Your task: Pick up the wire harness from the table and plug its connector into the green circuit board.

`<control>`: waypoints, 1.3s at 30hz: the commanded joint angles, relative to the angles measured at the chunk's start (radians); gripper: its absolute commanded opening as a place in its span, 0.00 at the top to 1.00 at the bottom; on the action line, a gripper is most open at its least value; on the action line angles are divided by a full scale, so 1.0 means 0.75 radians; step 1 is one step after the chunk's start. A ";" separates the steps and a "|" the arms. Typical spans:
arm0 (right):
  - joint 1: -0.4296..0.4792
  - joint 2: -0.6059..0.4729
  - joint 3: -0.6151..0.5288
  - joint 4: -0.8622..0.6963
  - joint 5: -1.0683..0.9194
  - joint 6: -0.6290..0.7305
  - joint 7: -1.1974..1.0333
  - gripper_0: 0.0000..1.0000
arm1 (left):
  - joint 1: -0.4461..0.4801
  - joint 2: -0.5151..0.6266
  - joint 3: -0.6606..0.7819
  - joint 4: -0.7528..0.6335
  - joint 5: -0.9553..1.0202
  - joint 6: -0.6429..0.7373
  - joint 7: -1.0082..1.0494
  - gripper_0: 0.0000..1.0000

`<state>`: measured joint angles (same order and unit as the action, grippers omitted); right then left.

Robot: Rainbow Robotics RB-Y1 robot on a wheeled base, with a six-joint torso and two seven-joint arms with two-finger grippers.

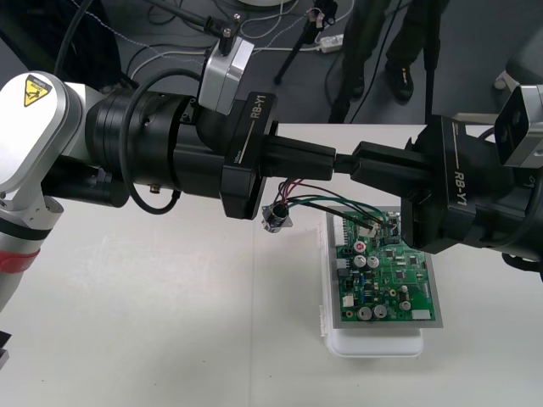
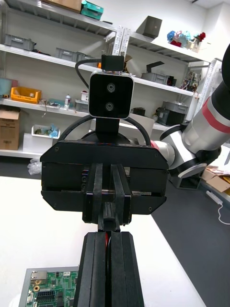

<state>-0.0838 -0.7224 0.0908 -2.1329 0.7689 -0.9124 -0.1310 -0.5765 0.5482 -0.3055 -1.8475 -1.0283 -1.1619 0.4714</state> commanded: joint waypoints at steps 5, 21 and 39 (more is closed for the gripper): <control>0.012 -0.029 0.016 -0.050 -0.029 0.010 0.042 0.18 | -0.060 0.020 0.006 -0.016 0.025 -0.042 -0.097 1.00; 0.012 -0.062 0.016 -0.024 -0.056 0.010 0.050 0.00 | -0.052 0.028 0.010 0.001 0.025 -0.044 -0.127 1.00; 0.034 -0.401 -0.029 -0.013 0.112 -0.021 -0.218 0.00 | 0.061 0.061 0.015 0.042 0.031 -0.081 -0.207 1.00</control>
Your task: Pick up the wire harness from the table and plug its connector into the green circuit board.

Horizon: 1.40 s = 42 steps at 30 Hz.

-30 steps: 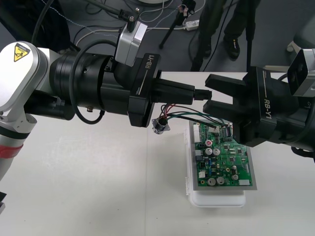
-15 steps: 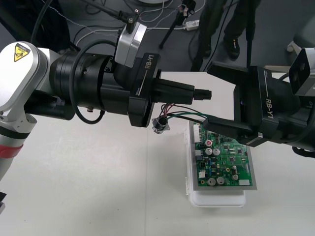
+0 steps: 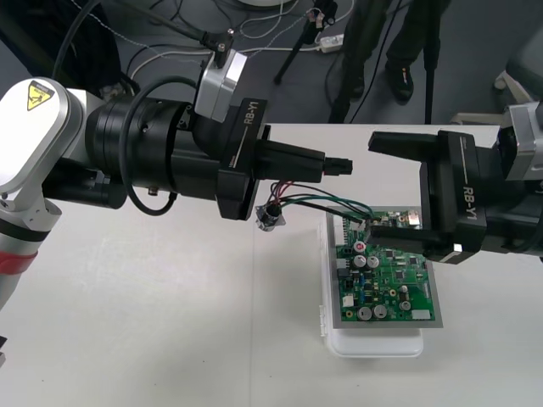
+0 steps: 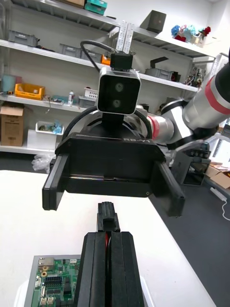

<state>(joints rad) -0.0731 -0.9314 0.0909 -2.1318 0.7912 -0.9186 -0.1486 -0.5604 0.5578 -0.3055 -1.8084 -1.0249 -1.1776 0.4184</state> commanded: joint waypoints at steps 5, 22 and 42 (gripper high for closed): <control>0.020 -0.180 -0.041 -0.013 0.272 -0.047 -0.346 0.00 | 0.076 0.054 0.027 -0.004 0.027 -0.083 -0.161 1.00; 0.018 -0.200 -0.273 -0.037 0.917 -0.729 -0.755 0.00 | 0.191 0.023 0.035 0.163 0.025 -0.207 -0.425 1.00; 0.020 -0.188 -0.250 -0.148 1.512 -0.870 -0.720 0.00 | 0.191 -0.063 -0.059 0.597 0.025 -0.367 -0.887 1.00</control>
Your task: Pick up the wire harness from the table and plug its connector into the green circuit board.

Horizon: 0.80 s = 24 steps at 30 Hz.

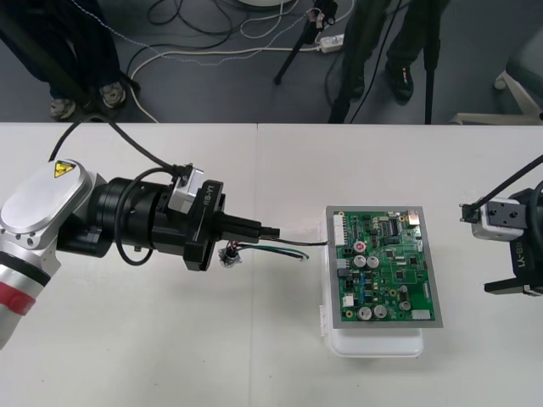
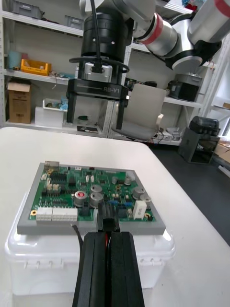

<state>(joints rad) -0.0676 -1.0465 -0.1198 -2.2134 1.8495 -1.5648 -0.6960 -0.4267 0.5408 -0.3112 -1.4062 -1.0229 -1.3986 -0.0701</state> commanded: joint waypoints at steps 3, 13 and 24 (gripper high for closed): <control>0.012 -0.014 0.053 -0.049 0.173 -0.008 0.022 0.00 | 0.013 -0.058 -0.074 0.118 0.022 -0.072 -0.309 1.00; -0.031 0.007 0.199 -0.074 0.363 -0.008 0.081 0.00 | 0.000 -0.091 -0.152 0.318 0.022 -0.072 -0.553 1.00; -0.039 0.054 0.213 -0.070 0.422 -0.008 0.245 0.00 | -0.014 -0.093 -0.188 0.429 0.024 -0.103 -0.667 1.00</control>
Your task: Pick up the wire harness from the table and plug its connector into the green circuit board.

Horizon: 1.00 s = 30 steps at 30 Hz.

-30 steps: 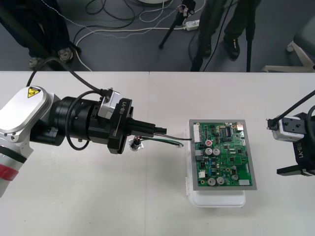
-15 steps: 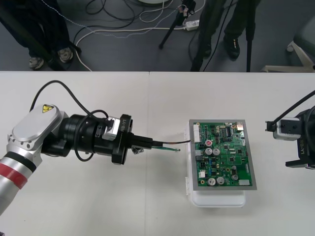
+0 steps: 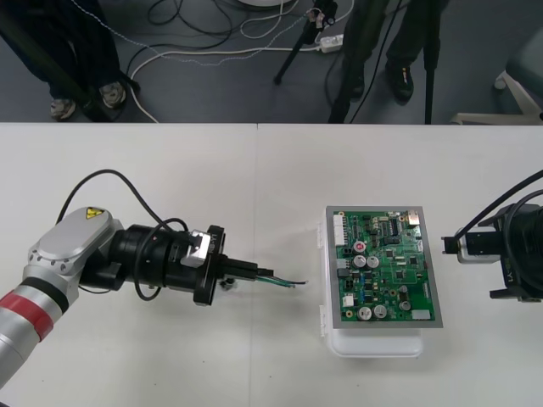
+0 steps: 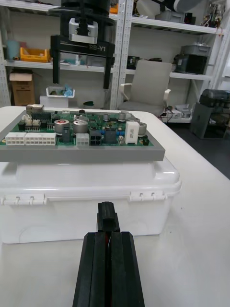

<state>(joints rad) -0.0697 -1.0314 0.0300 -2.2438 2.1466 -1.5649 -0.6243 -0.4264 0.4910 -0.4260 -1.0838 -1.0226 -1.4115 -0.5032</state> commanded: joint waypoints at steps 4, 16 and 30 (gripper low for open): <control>-0.036 0.050 0.013 0.003 0.020 -0.008 0.215 0.00 | -0.014 -0.047 -0.037 -0.001 0.022 -0.084 -0.094 1.00; -0.089 0.095 0.160 0.055 0.130 -0.008 0.196 0.00 | -0.029 -0.119 -0.037 -0.001 0.026 -0.006 -0.076 1.00; -0.099 0.228 0.183 0.093 0.224 -0.008 0.139 0.00 | -0.108 -0.123 -0.125 -0.001 0.056 0.117 -0.029 1.00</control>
<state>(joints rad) -0.1141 -0.8866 0.1497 -2.1867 2.3052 -1.5650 -0.4695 -0.4553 0.4199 -0.4872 -1.0780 -1.0031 -1.3829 -0.5462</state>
